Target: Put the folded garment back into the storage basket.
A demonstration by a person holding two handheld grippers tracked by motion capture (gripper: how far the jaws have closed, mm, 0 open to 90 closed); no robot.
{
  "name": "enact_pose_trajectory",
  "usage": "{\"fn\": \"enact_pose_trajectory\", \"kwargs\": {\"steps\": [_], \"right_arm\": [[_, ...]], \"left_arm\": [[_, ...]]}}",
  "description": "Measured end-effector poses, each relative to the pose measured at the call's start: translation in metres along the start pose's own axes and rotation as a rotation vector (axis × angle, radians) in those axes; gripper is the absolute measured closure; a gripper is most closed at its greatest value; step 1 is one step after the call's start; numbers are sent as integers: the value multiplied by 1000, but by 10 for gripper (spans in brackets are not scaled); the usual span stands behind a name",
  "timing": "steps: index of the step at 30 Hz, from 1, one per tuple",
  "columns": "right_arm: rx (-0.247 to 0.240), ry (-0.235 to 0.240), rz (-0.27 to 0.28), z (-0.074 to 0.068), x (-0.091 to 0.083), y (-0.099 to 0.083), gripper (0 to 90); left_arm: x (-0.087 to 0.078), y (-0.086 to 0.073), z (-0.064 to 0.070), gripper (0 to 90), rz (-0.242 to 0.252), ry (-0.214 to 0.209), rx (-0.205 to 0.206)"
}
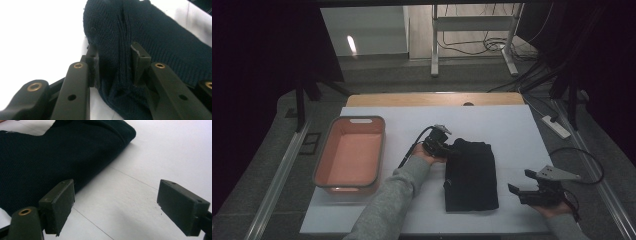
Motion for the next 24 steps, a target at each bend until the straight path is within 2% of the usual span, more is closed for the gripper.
{"fn": "enact_pose_trajectory", "kwargs": {"steps": [24], "right_arm": [[-4, -14, 17, 1, -2, 2, 160]], "left_arm": [[-37, 21, 32, 665, 128, -78, 19]]}}
Point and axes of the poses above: each handheld gripper's, and its own axes: x roughly forward along the jaws, y roughly out of its top, z roughly to its right, the point moved 8 cm from there along x, roughly forward along the jaws, and after that the axes turned 4 degrees about z, right-handed, at the moved point
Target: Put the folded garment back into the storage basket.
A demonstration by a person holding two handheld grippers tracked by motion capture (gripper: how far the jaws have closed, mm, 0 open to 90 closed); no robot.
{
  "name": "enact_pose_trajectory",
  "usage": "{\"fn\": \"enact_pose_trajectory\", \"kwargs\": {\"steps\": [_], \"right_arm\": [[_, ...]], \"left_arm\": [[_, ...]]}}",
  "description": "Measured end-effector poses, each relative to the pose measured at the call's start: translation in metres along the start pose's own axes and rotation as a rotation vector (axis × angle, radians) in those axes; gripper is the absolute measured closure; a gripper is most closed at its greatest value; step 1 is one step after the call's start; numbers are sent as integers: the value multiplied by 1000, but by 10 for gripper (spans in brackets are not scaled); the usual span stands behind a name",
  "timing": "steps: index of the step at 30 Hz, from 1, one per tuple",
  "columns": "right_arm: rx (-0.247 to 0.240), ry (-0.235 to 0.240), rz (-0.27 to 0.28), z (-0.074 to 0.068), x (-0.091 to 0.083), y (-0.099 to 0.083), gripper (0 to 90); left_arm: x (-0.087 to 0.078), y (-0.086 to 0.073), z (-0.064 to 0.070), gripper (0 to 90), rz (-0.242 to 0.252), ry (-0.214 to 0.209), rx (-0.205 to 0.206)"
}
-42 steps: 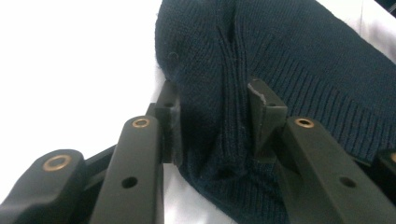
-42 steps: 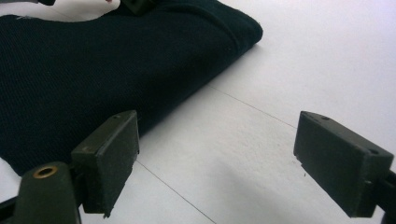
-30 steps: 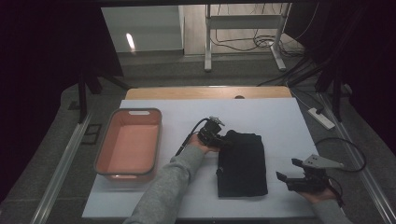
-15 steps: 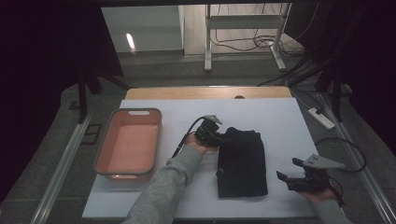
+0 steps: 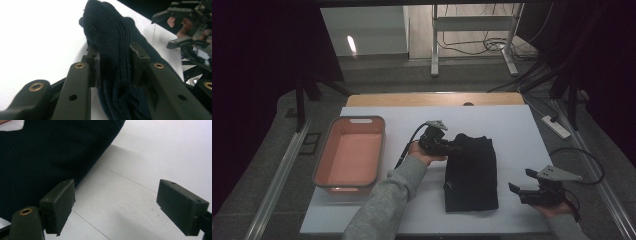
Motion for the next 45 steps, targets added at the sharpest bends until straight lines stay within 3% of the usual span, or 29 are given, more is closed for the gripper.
{"fn": "enact_pose_trajectory", "kwargs": {"steps": [16, 45], "right_arm": [[-4, -11, 22, 1, -2, 3, 163], [-3, -16, 25, 2, -1, 3, 162]], "left_arm": [[-19, 14, 17, 668, 68, -33, 20], [-41, 36, 42, 669, 141, -71, 69]]}}
Point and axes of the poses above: each handheld gripper's, and its own axes: x roughly forward along the jaws, y roughly out of its top, z roughly to its right, the point moved 8 cm from there along x, roughly forward along the jaws, and after that the axes turned 4 degrees about z, right-handed, at the moved point
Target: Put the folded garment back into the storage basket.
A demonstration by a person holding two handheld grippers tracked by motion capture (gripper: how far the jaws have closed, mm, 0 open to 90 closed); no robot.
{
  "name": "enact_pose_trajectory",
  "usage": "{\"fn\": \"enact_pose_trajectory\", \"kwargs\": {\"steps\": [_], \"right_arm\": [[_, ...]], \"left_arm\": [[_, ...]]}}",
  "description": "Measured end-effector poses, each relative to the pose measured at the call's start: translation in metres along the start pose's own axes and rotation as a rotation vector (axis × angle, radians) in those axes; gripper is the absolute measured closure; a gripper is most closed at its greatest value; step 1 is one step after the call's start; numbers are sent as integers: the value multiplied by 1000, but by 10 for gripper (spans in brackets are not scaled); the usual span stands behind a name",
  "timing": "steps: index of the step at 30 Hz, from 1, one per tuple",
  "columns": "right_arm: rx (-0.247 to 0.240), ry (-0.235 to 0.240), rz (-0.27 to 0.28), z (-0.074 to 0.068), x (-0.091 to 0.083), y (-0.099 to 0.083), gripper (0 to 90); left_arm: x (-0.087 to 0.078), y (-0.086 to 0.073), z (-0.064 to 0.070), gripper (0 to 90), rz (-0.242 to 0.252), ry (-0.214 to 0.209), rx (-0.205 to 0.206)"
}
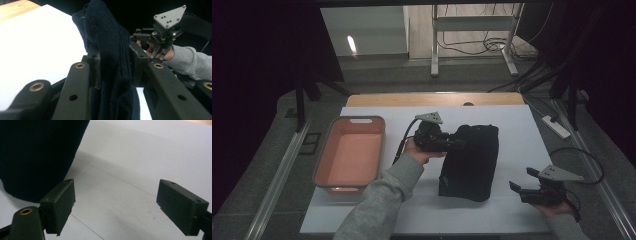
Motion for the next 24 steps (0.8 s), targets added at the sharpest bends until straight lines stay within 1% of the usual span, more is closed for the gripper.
{"fn": "enact_pose_trajectory", "kwargs": {"steps": [10, 21, 24], "right_arm": [[0, -1, 0, 0, 0, 0, 162], [-1, -1, 0, 0, 0, 0, 162], [0, -2, 0, 0, 0, 0, 162]], "left_arm": [[-8, 6, 4, 670, 17, 4, 12], [-18, 12, 5, 670, 39, 24, 13], [-21, 14, 6, 671, 43, 29, 19]]}}
Point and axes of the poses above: each handheld gripper's, and its own axes: x roughly forward along the jaws, y roughly out of its top, z roughly to its right, the point moved 8 cm from there along x, roughly forward along the jaws, and after that the axes turned 4 degrees about z, right-handed, at the moved point
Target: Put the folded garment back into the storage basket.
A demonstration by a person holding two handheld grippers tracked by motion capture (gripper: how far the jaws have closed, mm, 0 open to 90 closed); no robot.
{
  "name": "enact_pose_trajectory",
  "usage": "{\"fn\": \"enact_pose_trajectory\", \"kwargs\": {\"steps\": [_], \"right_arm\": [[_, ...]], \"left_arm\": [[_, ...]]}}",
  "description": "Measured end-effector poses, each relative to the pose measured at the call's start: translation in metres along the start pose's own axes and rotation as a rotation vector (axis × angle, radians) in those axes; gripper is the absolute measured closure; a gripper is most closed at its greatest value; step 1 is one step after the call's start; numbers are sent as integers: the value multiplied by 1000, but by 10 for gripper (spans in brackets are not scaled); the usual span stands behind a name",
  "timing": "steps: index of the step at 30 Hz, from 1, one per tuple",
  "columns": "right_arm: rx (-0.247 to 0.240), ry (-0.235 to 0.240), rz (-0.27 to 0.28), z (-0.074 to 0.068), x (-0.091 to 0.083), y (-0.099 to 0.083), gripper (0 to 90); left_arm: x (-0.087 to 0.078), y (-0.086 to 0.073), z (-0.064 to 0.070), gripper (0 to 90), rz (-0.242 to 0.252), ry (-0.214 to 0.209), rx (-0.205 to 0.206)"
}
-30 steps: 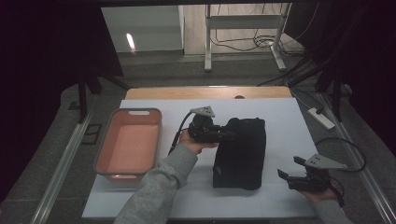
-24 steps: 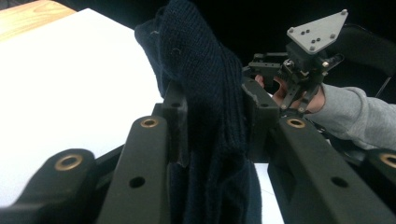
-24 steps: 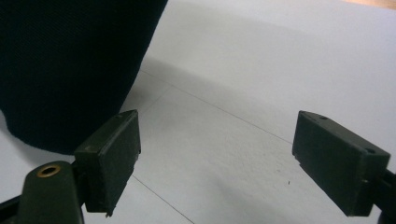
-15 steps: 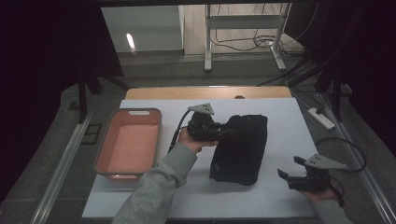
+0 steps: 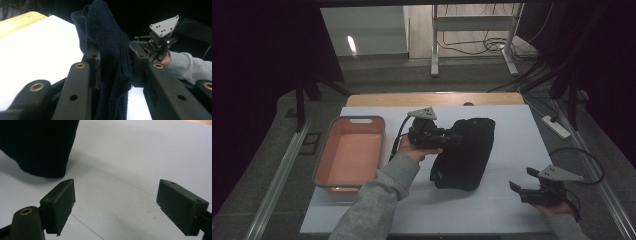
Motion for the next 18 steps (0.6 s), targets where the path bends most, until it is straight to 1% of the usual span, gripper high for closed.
{"fn": "enact_pose_trajectory", "kwargs": {"steps": [14, 18], "right_arm": [[0, -2, 0, 0, 0, 0, 162], [-3, -4, 2, 1, 0, 0, 162]], "left_arm": [[-13, 9, 2, 672, 25, 18, 9], [-16, 11, 4, 672, 29, 15, 12]]}}
Point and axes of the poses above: each handheld gripper's, and its own axes: x roughly forward along the jaws, y roughly out of its top, z roughly to its right, the point moved 8 cm from there along x, roughly forward along the jaws, and after that the axes turned 4 degrees about z, right-handed, at the moved point
